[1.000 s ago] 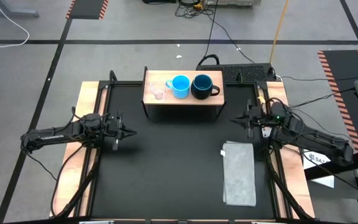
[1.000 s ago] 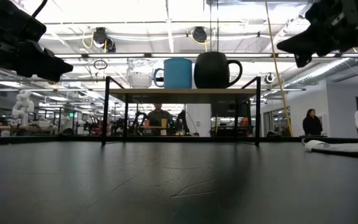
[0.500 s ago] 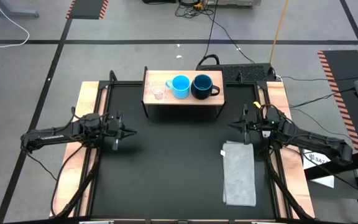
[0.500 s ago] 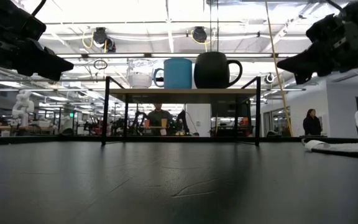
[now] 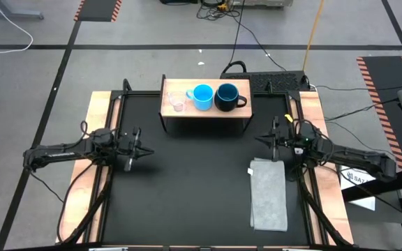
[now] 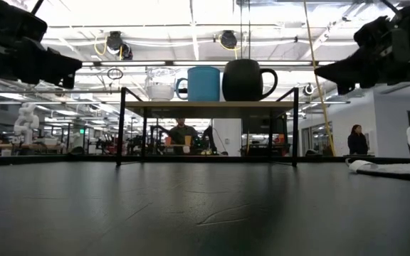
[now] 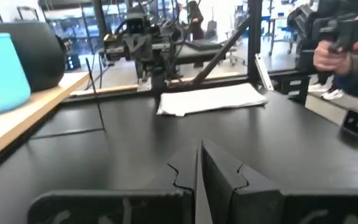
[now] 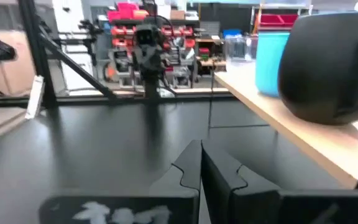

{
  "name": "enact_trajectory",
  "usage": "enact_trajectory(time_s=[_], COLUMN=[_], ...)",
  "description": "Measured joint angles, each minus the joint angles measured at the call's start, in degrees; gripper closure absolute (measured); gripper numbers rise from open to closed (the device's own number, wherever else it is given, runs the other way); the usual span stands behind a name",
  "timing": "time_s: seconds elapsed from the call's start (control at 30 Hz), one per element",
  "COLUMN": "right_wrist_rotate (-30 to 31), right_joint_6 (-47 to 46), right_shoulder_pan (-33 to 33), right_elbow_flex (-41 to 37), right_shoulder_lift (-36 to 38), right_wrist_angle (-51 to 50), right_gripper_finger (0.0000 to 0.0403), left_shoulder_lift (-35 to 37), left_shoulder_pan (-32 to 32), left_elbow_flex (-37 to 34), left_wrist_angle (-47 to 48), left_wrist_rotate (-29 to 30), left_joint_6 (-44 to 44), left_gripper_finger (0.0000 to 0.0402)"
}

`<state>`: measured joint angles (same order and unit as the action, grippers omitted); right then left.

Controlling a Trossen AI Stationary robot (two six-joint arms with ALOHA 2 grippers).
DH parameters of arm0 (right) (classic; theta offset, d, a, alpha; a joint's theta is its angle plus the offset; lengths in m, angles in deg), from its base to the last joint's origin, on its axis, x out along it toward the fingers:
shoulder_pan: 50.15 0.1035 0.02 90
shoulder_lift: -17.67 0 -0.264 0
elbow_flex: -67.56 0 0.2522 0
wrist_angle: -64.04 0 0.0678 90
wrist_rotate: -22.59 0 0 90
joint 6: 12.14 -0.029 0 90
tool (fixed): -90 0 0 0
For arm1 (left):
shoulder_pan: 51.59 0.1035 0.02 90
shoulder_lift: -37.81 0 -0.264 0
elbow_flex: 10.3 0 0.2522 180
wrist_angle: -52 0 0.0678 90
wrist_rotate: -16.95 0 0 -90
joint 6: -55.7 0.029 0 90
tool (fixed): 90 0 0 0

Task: Stack small to large cups/mugs on shelf
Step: Return to Home Position

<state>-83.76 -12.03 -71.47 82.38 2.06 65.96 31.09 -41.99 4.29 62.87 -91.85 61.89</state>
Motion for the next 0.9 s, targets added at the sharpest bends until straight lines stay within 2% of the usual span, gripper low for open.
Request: enact_trajectory(time_s=[0.23, 0.37, 0.53, 0.7, 0.77, 0.9], right_wrist_rotate=[5.38, 9.11, 8.71, 4.53, 1.83, 1.52], right_joint_6=[0.41, 4.15, 5.37, 3.44, 2.26, 2.37], right_shoulder_pan=[4.07, 6.08, 6.45, 6.95, 8.61, 13.76], right_elbow_flex=[-0.11, -0.15, -0.2, -0.2, -0.21, -0.22], right_shoulder_lift=[-3.26, -6.16, -7.86, -7.88, -7.92, -7.99], right_wrist_angle=[2.55, 2.91, 6.76, 6.66, 7.24, 10.06], right_gripper_finger=[0.0403, 0.0403, 0.0403, 0.0403, 0.0403, 0.0403], left_shoulder_lift=[-1.81, -3.53, -5.55, -5.78, -5.78, -5.99], left_shoulder_pan=[-0.01, -0.01, -0.01, -0.09, -0.43, -2.02], left_elbow_flex=[-0.21, -0.21, -0.23, -0.23, -0.23, -0.23], left_wrist_angle=[-1.86, -1.69, -1.72, -3.77, -5.03, -6.89], left_wrist_rotate=[3.53, 4.92, 6.27, 6.35, 6.31, 6.05], left_joint_6=[-0.58, 0.92, 2.62, 2.67, 2.72, 3.02], left_gripper_finger=[0.0376, 0.0376, 0.0376, 0.0376, 0.0376, 0.0376])
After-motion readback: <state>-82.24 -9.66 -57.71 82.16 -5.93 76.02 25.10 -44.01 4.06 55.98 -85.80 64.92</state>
